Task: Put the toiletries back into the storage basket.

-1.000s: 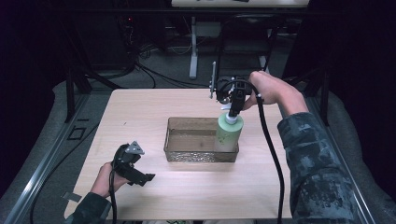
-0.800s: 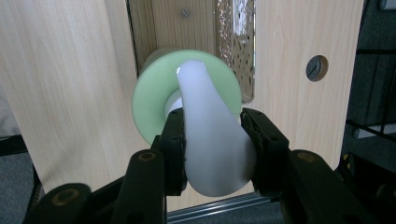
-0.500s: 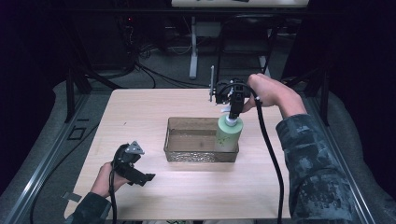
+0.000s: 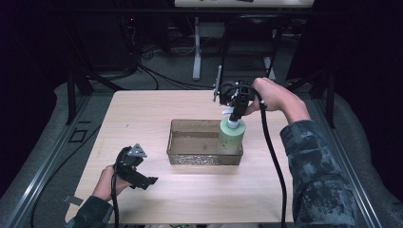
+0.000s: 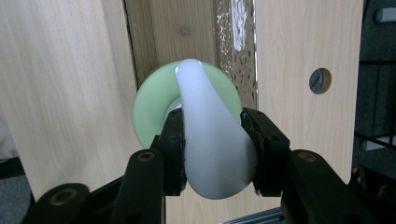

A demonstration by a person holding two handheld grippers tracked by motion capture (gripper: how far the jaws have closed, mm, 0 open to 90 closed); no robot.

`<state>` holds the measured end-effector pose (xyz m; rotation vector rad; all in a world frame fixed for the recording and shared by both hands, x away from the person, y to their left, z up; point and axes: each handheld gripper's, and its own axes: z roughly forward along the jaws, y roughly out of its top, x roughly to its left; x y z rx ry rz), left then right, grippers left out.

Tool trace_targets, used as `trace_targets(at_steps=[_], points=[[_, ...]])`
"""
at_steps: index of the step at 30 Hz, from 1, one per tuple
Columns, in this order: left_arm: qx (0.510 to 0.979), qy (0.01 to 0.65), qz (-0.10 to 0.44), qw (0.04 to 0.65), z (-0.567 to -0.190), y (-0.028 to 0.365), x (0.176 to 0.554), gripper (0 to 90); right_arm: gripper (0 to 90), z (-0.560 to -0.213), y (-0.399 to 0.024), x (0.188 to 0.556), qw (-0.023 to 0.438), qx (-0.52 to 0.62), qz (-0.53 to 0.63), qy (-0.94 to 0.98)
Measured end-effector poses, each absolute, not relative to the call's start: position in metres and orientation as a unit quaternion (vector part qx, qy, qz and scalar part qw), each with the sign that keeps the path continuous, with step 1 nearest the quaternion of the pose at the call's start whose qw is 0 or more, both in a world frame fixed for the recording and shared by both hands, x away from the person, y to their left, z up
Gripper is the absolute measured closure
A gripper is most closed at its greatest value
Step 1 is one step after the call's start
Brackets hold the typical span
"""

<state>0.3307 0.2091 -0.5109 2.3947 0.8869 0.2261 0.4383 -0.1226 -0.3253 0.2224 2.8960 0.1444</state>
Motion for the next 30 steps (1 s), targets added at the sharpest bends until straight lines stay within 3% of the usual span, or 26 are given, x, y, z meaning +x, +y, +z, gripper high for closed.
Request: trace_targets(at_steps=[7,11,22,30], points=[[0.896,0.330,0.084,0.284,-0.511,0.209,0.331,0.0,59.1,-0.326,-0.124,0.438,0.121,0.081,0.062,0.987],[0.896,0.330,0.085,0.285,-0.512,0.208,0.331,0.0,52.5,-0.326,-0.128,0.438,0.124,0.091,0.077,0.985],[0.896,0.330,0.084,0.285,-0.512,0.208,0.330,0.0,15.1,-0.331,-0.134,0.438,0.133,0.129,0.126,0.975],[0.896,0.329,0.086,0.285,-0.512,0.208,0.330,0.0,1.9,-0.324,-0.146,0.429,0.163,0.153,0.170,0.960]])
